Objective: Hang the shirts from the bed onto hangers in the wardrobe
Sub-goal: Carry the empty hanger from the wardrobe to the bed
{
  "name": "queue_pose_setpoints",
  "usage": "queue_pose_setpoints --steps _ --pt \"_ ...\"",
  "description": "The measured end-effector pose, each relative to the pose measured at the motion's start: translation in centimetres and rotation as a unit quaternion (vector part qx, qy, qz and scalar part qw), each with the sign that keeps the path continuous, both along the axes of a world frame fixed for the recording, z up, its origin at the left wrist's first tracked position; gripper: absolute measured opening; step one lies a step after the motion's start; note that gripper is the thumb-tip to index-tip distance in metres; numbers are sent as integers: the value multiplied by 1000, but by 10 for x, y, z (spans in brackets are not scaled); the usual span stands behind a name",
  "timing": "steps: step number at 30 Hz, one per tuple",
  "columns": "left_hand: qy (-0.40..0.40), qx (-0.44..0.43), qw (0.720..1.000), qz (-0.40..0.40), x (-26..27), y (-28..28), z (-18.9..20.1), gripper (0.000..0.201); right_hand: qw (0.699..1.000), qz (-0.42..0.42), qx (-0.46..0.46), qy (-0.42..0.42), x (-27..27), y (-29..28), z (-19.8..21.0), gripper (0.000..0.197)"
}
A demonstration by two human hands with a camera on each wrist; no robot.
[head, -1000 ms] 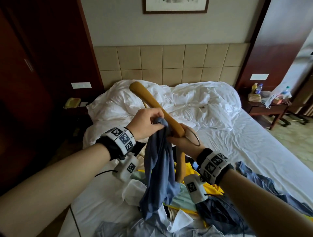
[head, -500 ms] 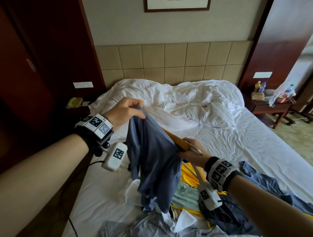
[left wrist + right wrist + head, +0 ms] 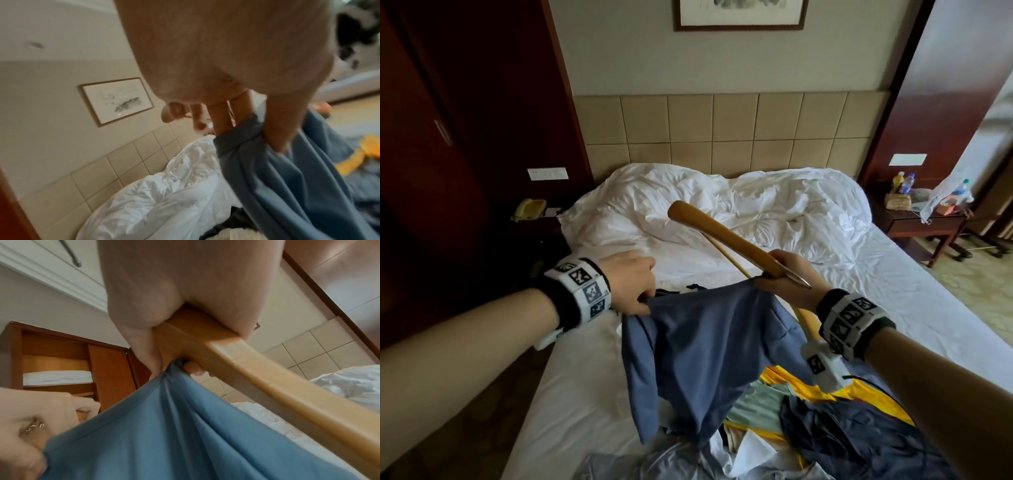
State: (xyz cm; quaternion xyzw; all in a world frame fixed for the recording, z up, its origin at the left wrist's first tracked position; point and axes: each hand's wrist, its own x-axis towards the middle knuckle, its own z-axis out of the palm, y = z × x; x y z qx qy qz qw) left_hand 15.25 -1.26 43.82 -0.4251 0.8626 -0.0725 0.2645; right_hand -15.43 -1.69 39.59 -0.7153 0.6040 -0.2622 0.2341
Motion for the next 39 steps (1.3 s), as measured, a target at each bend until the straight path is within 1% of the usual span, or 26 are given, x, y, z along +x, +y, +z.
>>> queue_pose_setpoints --steps 2,3,5,8,11,13,15,17,19,20,22,25,26,29,32,35,39 --pt "-103 -49 989 -89 1 2 -9 36 1000 -3 15 12 -5 -1 -2 20" --pt "-130 -63 983 -117 2 2 -12 35 999 -5 23 22 -7 -1 -3 20" --pt "-147 -75 979 -123 0 0 -16 33 999 -8 33 31 -9 -1 -4 21" --pt "-143 -109 978 -103 -7 -7 -16 29 998 -11 48 26 -11 0 -11 20" --pt "-135 -150 976 -81 -18 -9 -14 31 998 -13 63 -7 -12 4 -14 20" --pt "-123 -172 975 -68 -26 -9 -11 36 997 -22 61 -48 -15 4 -16 26" --pt "-104 -182 976 -62 -35 -8 -5 38 993 -36 56 -101 -18 3 -18 26" --pt "-83 -174 980 -59 -41 -10 1 36 986 -44 45 -156 -19 2 -15 24" --pt "-74 -164 982 -64 -45 -13 5 35 978 -43 19 -203 -16 6 -6 19" --pt "-79 -164 981 -72 -46 -15 6 35 974 -45 1 -222 -14 8 0 21" --pt "-101 -163 978 -80 -50 -19 5 33 967 -46 -37 -247 -9 12 17 24" --pt "-135 -158 975 -75 -54 -24 4 32 955 -18 -86 -283 4 22 50 16" --pt "-133 -163 974 -82 -54 -26 3 32 951 -12 -98 -292 8 26 61 15" --pt "-113 -156 978 -79 -50 -28 3 36 939 7 -134 -317 18 31 83 24" --pt "-116 -145 980 -71 -48 -27 5 39 918 37 -151 -366 31 33 96 18" --pt "-112 -138 982 -65 -46 -25 8 39 917 52 -144 -369 46 32 93 20" --pt "-89 -146 983 -60 -45 -23 14 40 919 58 -113 -373 62 31 69 27"
